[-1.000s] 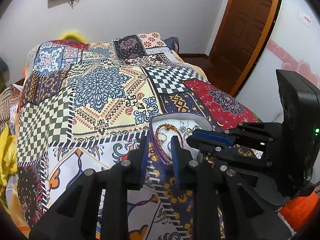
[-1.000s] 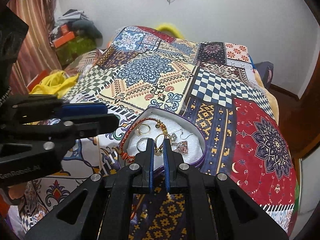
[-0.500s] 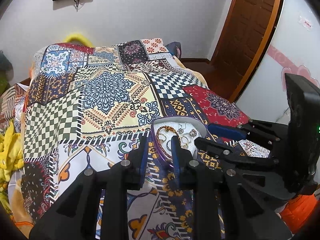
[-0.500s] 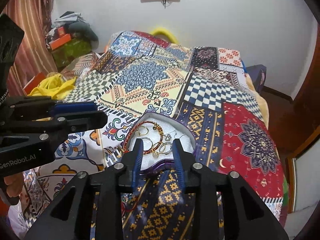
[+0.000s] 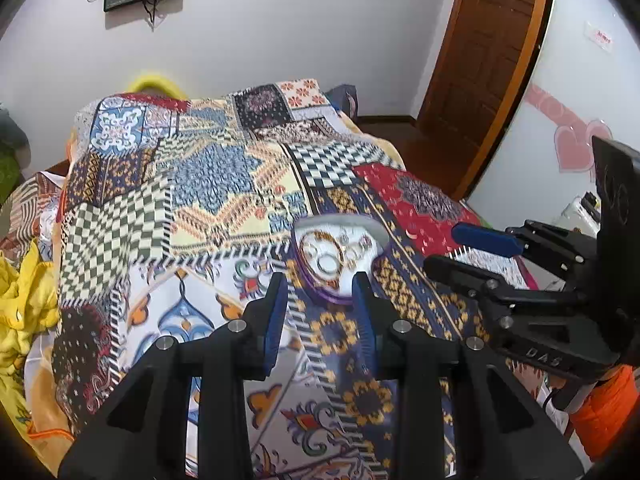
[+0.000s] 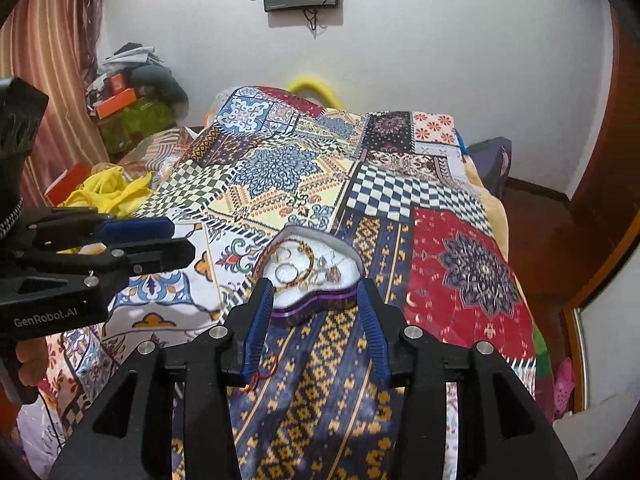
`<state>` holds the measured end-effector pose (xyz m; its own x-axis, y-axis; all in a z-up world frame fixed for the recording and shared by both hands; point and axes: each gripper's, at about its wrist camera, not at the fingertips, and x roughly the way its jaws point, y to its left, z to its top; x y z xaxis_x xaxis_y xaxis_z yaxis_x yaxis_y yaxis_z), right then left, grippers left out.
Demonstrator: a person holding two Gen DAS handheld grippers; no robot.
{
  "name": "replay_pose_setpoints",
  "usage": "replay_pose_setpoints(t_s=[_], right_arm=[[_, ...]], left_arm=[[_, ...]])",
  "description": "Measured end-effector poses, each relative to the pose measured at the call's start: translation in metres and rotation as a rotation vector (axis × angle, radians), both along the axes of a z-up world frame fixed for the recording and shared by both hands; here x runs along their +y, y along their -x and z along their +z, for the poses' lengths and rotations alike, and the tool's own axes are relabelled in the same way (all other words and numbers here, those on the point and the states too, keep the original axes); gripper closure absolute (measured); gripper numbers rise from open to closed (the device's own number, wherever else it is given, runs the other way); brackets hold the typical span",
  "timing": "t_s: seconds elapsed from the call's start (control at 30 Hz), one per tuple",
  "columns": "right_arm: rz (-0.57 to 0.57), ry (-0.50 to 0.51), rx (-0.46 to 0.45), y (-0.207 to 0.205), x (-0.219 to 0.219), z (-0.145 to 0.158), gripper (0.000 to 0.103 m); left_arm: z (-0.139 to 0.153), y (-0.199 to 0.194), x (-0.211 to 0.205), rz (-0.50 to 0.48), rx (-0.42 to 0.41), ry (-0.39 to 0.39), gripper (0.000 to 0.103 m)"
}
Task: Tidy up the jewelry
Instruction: 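Withdraw both tools from the tin back to the jewelry on the bed, then grasp a red beaded earring with the left tool while the right tool grasps a small ring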
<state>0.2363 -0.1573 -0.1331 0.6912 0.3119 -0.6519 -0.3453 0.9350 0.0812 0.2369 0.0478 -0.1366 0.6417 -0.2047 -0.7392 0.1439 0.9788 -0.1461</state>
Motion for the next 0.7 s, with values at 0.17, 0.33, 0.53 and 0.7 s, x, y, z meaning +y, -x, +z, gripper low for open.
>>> replay_pose_setpoints(t_s=[0.17,0.33,0.53,0.7], right_arm=[[-0.011,-0.003,0.026,0.006,-0.004,-0.008,0.063],[-0.030,-0.010,0.057,0.013,-0.009,-0.020,0.063],[-0.048,0.002,0.092,0.017,-0.014,-0.034,0.063],[-0.053,-0.004,0.127,0.020,-0.017,-0.046,0.063]], left_arm=[[-0.015,0.006,-0.004,-0.008,0.043,0.000,0.070],[-0.033,0.010,-0.008,-0.016,0.097,0.009,0.070],[-0.054,0.013,-0.020,-0.048,0.150,0.000,0.070],[-0.068,0.011,-0.031,-0.067,0.179,-0.011,0.070]])
